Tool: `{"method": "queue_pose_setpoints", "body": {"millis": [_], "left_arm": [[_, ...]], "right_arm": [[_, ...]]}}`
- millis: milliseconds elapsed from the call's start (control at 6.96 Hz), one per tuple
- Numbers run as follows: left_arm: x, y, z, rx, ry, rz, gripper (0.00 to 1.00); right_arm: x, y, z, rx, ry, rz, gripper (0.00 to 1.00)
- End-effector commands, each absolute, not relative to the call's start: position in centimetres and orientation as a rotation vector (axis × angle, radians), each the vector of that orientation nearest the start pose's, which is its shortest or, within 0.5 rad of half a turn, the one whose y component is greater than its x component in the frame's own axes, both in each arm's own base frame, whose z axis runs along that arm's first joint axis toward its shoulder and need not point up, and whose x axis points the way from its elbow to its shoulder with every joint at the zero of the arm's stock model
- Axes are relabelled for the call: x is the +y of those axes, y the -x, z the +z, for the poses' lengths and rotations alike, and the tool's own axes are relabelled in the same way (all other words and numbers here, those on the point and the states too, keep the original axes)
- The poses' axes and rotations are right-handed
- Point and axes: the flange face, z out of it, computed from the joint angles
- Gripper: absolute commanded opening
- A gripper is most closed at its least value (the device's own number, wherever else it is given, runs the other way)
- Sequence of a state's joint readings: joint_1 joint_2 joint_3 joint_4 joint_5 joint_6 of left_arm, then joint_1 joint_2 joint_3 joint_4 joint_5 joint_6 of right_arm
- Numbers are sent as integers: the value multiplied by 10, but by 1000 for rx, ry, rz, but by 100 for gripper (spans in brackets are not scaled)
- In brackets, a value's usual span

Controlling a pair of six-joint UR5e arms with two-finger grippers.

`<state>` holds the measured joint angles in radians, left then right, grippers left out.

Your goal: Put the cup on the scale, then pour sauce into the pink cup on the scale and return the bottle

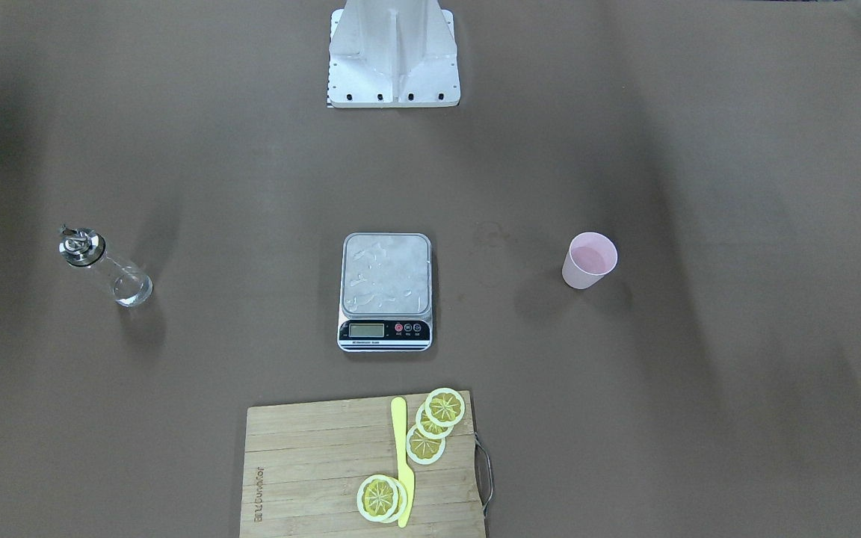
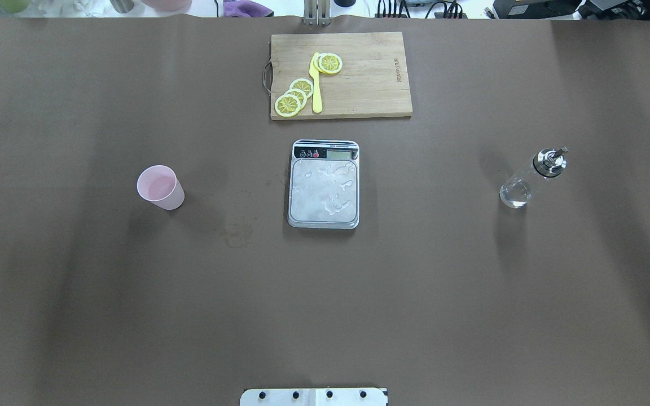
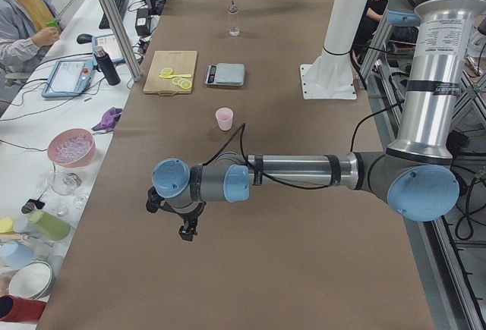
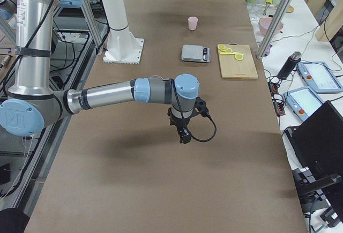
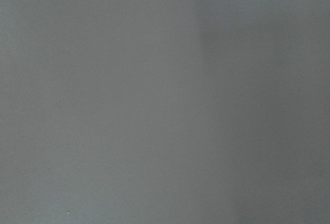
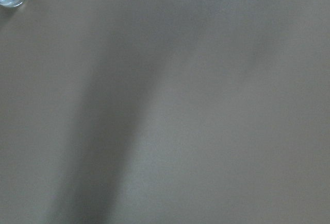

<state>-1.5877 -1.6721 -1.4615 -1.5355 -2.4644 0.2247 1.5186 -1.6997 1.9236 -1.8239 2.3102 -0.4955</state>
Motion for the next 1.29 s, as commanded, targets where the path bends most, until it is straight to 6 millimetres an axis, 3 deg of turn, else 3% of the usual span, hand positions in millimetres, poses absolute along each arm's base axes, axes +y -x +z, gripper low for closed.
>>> {"method": "queue_pose_setpoints", "body": {"millis": [0, 575, 1149], "left_arm": [[-515, 64, 664, 891, -96, 194, 98], [-501, 63, 681, 894, -92, 172, 98], [-501, 61, 678, 895, -94, 176, 98]], "right_arm": [[-428, -44, 570, -735, -143, -514, 100], [-426, -44, 565, -735, -154, -517, 100], [-434, -41, 553, -728, -188, -536, 100]]}}
